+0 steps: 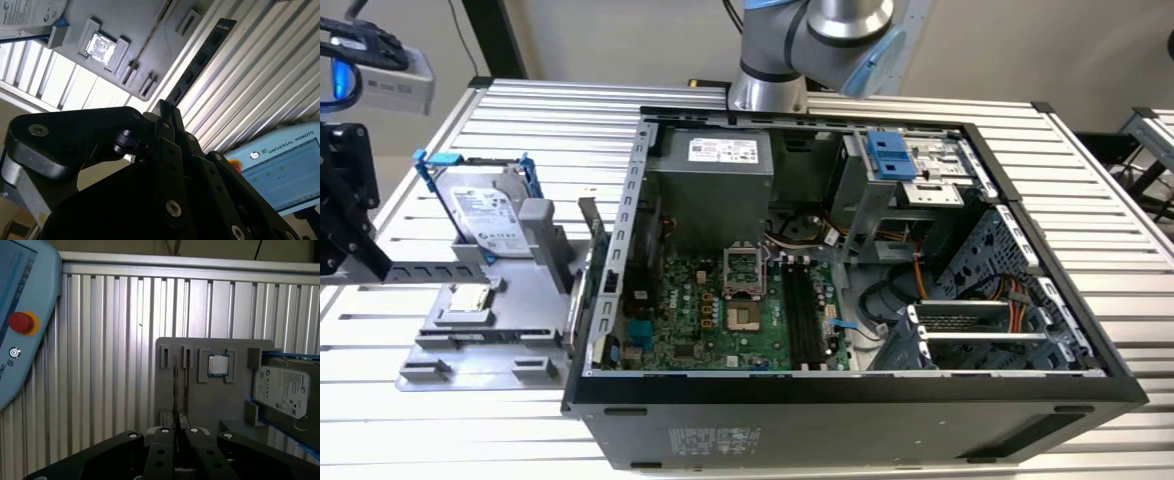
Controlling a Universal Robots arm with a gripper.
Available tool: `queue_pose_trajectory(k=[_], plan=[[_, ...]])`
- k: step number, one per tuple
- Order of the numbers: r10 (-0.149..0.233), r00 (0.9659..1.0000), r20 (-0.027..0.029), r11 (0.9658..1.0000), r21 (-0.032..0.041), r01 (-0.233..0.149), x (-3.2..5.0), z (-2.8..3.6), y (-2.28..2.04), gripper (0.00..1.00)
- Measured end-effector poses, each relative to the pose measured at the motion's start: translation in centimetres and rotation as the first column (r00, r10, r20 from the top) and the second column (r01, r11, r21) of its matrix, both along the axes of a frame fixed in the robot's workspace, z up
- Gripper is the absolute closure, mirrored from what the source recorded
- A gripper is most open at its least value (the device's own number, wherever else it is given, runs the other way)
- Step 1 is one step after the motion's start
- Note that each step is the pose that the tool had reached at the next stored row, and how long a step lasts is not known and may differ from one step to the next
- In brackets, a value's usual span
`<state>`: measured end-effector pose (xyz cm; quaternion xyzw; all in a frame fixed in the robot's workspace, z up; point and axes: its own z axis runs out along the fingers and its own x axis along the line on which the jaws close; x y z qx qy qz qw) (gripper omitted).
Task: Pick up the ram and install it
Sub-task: 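Pick up the ram and move it above insertion slot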
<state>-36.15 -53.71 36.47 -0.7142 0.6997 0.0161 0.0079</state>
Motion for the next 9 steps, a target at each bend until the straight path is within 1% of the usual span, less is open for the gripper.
queue_pose_trajectory(k=[5,9], plan=[[0.000,1.0000,0.0000,1.0000,0.0001,0.000,0.00,0.89,0.00,1.00],[0.000,1.0000,0.0000,1.0000,0.0000,0.000,0.00,1.72,0.00,1.00]])
